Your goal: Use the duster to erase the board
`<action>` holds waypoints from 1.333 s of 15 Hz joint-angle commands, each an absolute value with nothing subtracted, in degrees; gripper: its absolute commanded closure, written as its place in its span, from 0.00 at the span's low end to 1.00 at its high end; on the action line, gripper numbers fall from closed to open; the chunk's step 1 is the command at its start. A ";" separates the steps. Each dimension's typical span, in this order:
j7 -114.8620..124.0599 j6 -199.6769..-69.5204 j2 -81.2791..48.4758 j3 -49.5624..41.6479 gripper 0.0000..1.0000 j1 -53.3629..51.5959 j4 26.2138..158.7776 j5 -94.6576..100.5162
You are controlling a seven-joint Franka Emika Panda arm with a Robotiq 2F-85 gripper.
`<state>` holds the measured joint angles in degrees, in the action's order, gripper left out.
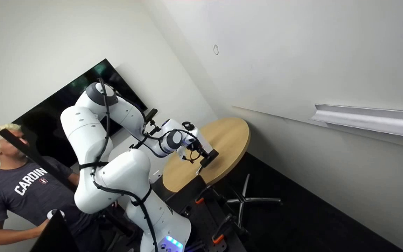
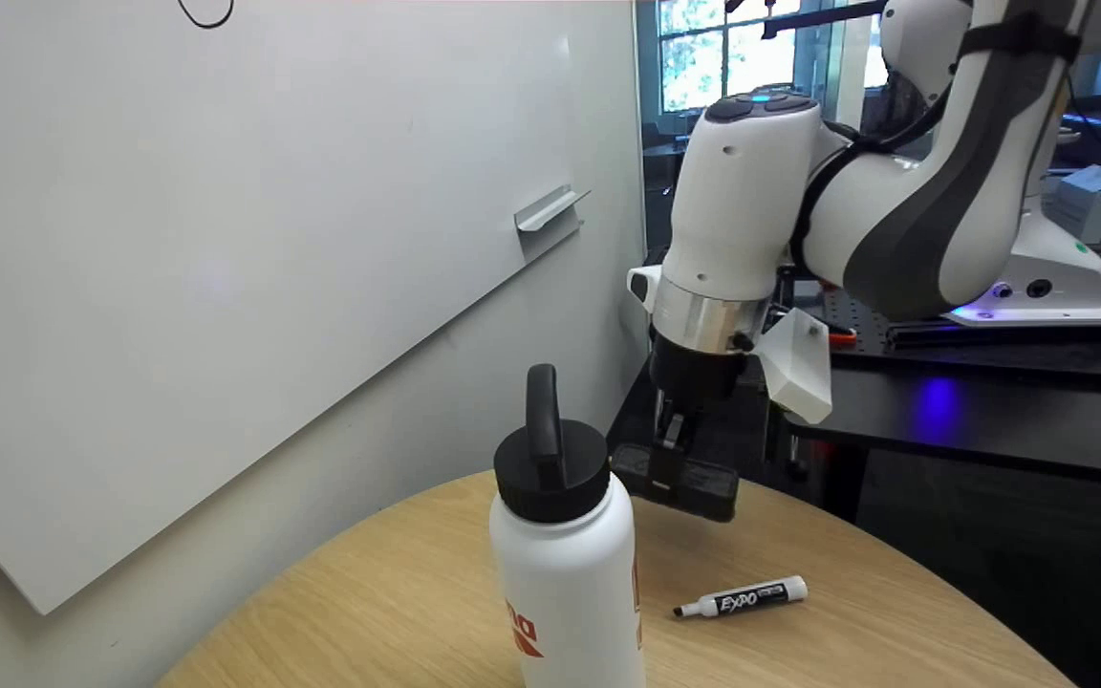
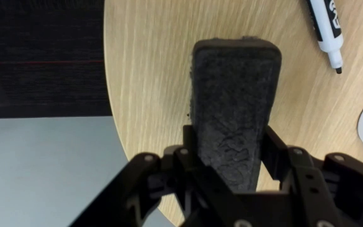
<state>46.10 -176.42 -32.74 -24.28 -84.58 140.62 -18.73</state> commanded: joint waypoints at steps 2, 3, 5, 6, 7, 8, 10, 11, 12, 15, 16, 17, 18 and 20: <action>45.37 -176.39 -35.23 -21.14 0.15 -79.06 137.12 -16.17; 45.24 -176.50 -35.17 -20.98 0.08 -78.51 137.02 -15.84; 44.99 -176.98 -34.35 -21.99 0.00 -78.69 137.80 -14.90; 44.68 -177.49 -33.17 -23.34 0.00 -79.46 139.13 -14.17; 44.40 -178.05 -31.94 -25.01 0.00 -80.43 140.61 -13.49; 44.13 -178.97 -30.64 -26.58 0.00 -81.18 142.11 -12.98; 42.69 -181.46 -26.87 -30.51 0.00 -83.12 146.02 -11.86; 41.65 -182.08 -25.00 -33.98 0.00 -85.40 148.19 -10.63; 40.06 -182.05 -23.34 -37.34 0.00 -87.49 149.95 -9.59; 35.26 -181.28 -18.98 -46.84 0.00 -93.04 153.80 -5.72; 33.96 -181.52 -17.89 -49.97 0.00 -95.04 154.71 -4.65; 32.94 -181.55 -17.14 -53.04 0.00 -97.08 155.36 -3.69; 32.03 -181.38 -16.50 -55.87 0.00 -99.06 155.79 -2.87; 30.79 -181.67 -15.88 -60.70 0.00 -102.74 156.39 -1.79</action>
